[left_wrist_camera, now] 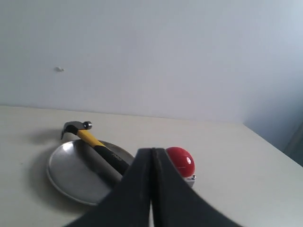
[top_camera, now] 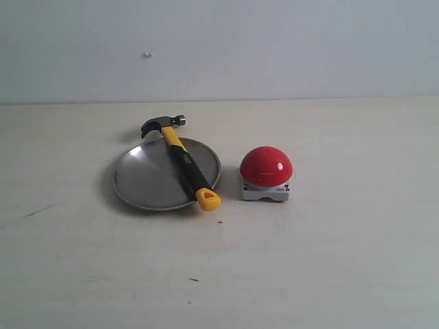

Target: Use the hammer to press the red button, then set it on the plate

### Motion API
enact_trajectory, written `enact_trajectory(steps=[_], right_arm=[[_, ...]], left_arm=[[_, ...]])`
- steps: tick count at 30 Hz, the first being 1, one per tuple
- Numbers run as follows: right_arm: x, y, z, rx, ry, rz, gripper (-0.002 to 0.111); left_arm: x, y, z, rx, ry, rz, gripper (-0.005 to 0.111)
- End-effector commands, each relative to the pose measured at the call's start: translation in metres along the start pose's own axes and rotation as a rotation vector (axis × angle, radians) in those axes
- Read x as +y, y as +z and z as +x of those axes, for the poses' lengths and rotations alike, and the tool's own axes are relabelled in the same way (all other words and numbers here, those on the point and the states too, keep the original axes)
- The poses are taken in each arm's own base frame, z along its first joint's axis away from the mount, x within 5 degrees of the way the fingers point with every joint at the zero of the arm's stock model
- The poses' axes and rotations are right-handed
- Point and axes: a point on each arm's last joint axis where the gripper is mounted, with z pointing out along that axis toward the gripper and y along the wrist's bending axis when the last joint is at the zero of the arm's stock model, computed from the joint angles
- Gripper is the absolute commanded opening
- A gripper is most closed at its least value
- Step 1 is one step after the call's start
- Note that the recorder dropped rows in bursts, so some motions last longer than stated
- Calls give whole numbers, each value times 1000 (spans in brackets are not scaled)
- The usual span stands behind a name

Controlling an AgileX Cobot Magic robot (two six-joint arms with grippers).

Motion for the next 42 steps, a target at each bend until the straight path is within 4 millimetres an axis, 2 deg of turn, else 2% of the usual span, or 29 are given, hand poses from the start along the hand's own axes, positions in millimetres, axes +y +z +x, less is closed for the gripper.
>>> enact_trajectory(steps=[1,32,34,38,39,42], right_arm=[[0,1,0,-3,-14,-4,0],[0,1,0,-3,-14,-4,0],[0,1,0,-3,-14,-4,0],[0,1,0,-3,-14,-4,0],[0,1,0,-3,-14,-4,0],[0,1,0,-3,-14,-4,0]], left_arm=[[-3,-1,5,23,-21,50,0],[-3,-2,4,13,-23,50,0],[-3,-4,3,-14,34,58,0],[5,-4,11,-61,4,12,0],[8,-4,19,-87,1,16,0],[10,-3,28,-84,46,9,0]])
